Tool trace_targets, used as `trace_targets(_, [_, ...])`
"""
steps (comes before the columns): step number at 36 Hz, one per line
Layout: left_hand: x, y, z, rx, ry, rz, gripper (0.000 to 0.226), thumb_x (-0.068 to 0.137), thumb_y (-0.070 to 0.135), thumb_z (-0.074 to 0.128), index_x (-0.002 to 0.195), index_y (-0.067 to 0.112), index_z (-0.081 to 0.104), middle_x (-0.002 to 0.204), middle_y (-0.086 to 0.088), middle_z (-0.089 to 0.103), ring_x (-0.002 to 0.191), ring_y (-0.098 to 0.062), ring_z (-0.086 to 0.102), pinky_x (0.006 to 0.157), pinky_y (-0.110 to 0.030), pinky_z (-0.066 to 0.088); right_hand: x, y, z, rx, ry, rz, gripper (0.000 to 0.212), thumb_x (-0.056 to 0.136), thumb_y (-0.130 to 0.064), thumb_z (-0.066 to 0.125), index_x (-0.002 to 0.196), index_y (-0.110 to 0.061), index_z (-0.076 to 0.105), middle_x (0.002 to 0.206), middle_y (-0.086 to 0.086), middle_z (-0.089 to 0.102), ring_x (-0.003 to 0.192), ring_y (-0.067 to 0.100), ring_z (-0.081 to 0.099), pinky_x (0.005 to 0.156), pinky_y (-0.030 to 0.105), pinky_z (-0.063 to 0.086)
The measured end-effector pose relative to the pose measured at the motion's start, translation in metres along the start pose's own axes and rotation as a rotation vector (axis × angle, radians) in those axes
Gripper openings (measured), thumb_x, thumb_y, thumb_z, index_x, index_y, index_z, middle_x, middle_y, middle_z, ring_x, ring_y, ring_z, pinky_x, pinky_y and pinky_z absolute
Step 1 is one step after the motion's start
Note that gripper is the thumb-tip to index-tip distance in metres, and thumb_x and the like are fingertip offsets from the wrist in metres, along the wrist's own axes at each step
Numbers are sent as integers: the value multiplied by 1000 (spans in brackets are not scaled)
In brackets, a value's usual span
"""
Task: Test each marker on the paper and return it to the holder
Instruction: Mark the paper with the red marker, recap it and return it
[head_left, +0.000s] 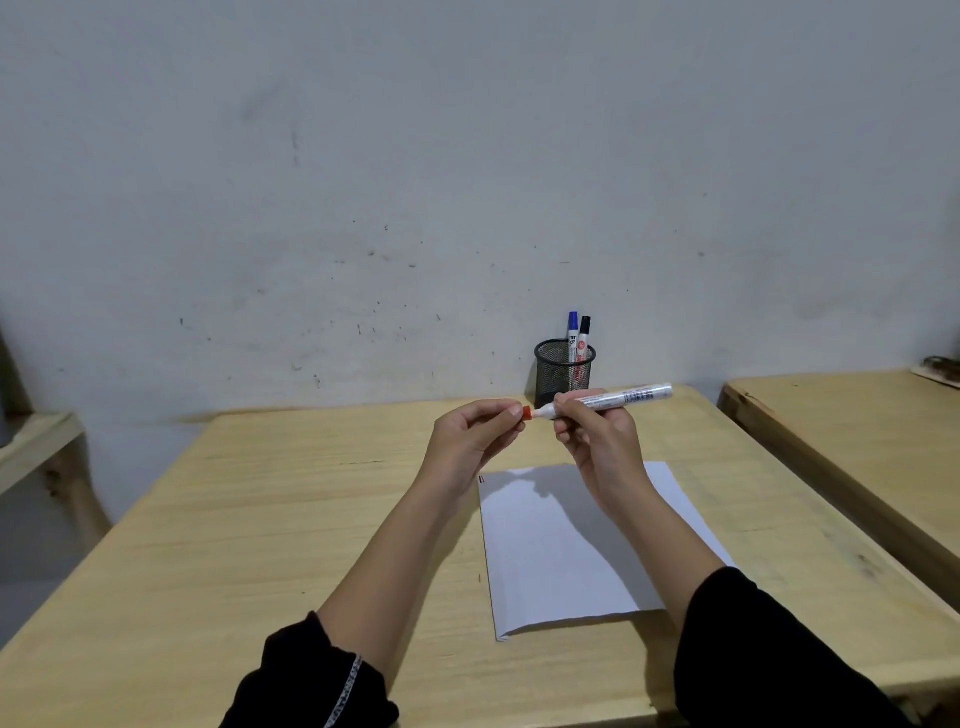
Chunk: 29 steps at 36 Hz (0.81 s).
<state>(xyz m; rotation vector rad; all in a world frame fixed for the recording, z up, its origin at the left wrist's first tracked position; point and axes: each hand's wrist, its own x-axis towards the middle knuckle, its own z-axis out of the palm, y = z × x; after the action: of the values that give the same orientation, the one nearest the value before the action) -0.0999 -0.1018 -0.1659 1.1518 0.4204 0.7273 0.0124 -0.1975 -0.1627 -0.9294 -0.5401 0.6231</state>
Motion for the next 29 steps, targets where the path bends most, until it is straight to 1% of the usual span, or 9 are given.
trace_targets(4, [-4,3,1,65,-27,16,8,82,6,69,90,5,72,79,-1,75,78,-8,69,77,-14,55,-3,-1,2,-19,-43,-12,17,86,2,59,73,-9,59,56,-1,62,48,7,53,50,14,46])
trace_targets(10, [-9,8,2,67,-56,27,8,82,3,68,88,5,72,79,-3,74,75,-8,70,77,-15,55,-10,1,4,-32,-137,-47,16,87,4,57,78,-9,56,60,-1,65,51,7,55,55,14,48])
trace_targets(16, [-13,11,2,47,-81,23,8,82,2,67,84,7,73,76,-1,75,73,-9,69,79,-16,56,-13,1,1,-30,-176,-78,15,87,6,55,80,-7,55,58,-4,63,52,7,54,58,14,48])
trace_targets(23, [-6,3,1,27,-73,-11,10,80,2,68,83,9,74,78,-3,75,77,-10,69,80,-17,56,-9,4,-7,-113,-182,-84,16,84,9,57,80,-6,54,71,4,66,54,8,57,59,17,50])
trace_targets(25, [-2,4,3,20,-64,-5,9,80,2,69,84,9,73,77,-2,74,76,-10,69,78,-16,56,-4,1,-11,-101,-214,-78,12,81,4,62,81,-6,55,72,3,66,55,9,56,57,17,48])
trace_targets(26, [2,5,6,19,-59,7,10,80,1,69,86,8,72,76,-1,74,75,-9,69,76,-16,56,0,-3,-12,-80,-234,-76,12,77,-3,67,81,-6,56,71,4,65,55,9,55,54,16,46])
trace_targets(29, [12,13,13,10,-32,51,10,80,0,68,87,7,70,73,0,74,70,-7,68,72,-15,55,11,-14,-18,-11,-257,-71,39,58,-30,83,82,-5,65,65,4,60,55,7,53,49,13,41])
